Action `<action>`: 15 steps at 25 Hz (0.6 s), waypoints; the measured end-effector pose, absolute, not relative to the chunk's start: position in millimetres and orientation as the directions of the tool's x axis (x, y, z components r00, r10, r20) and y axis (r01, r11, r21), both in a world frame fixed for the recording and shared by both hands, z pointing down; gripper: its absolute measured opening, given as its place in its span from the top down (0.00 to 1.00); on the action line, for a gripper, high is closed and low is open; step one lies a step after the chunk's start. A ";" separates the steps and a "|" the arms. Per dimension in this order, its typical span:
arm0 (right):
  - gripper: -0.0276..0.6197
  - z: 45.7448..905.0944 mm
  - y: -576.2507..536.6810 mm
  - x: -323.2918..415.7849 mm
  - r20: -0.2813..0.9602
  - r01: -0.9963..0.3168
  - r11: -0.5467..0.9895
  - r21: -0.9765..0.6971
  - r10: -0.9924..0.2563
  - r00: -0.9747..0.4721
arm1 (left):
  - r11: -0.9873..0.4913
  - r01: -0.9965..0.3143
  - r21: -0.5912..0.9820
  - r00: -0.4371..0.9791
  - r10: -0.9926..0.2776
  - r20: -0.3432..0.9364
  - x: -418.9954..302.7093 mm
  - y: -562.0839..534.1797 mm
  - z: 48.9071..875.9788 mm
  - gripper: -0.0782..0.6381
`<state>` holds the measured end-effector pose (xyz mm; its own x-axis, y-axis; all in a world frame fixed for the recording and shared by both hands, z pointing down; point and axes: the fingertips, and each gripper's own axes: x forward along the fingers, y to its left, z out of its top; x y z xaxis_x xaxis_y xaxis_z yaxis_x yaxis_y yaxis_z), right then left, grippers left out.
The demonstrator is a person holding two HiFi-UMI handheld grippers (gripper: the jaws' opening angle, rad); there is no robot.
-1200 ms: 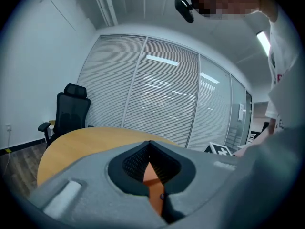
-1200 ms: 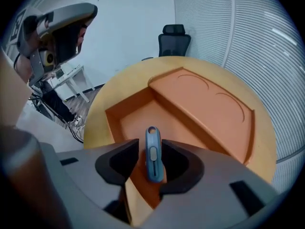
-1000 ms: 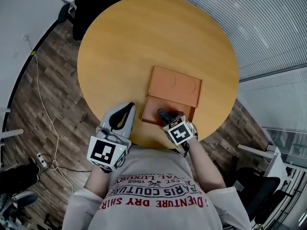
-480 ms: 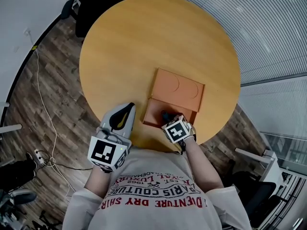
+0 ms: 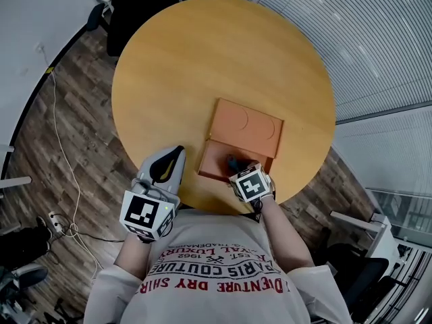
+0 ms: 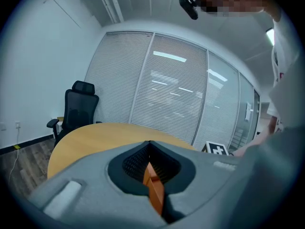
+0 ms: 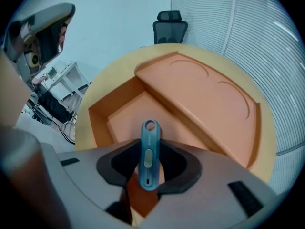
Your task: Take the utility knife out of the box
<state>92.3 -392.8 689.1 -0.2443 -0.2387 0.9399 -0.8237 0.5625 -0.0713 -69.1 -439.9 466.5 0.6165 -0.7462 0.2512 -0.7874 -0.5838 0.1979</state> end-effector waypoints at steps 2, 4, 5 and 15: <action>0.75 674.7 -395.2 92.0 0.924 -0.827 0.558 -0.065 -0.280 -0.261 | -0.583 -0.791 0.186 0.612 -0.751 0.247 -68.4 -439.2 465.2 0.90; 0.75 658.5 -395.8 92.6 0.906 -0.820 0.569 -0.061 -0.314 -0.285 | -0.572 -0.801 0.174 0.598 -0.761 0.252 -67.0 -439.2 465.6 0.90; 0.75 650.2 -396.5 93.7 0.896 -0.813 0.578 -0.060 -0.328 -0.299 | -0.564 -0.808 0.171 0.590 -0.767 0.254 -65.6 -440.3 465.6 0.90; 0.75 546.7 -411.7 103.7 0.702 -0.826 0.560 -0.059 -0.565 -0.433 | -0.603 -0.791 0.106 0.611 -0.766 0.199 -35.6 -443.2 437.5 0.90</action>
<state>103.7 -411.7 546.7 -0.4333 -0.5654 0.7018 -0.8264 0.5600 -0.0590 -35.6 -443.2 437.5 0.6112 -0.7661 0.1988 -0.7905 -0.6031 0.1062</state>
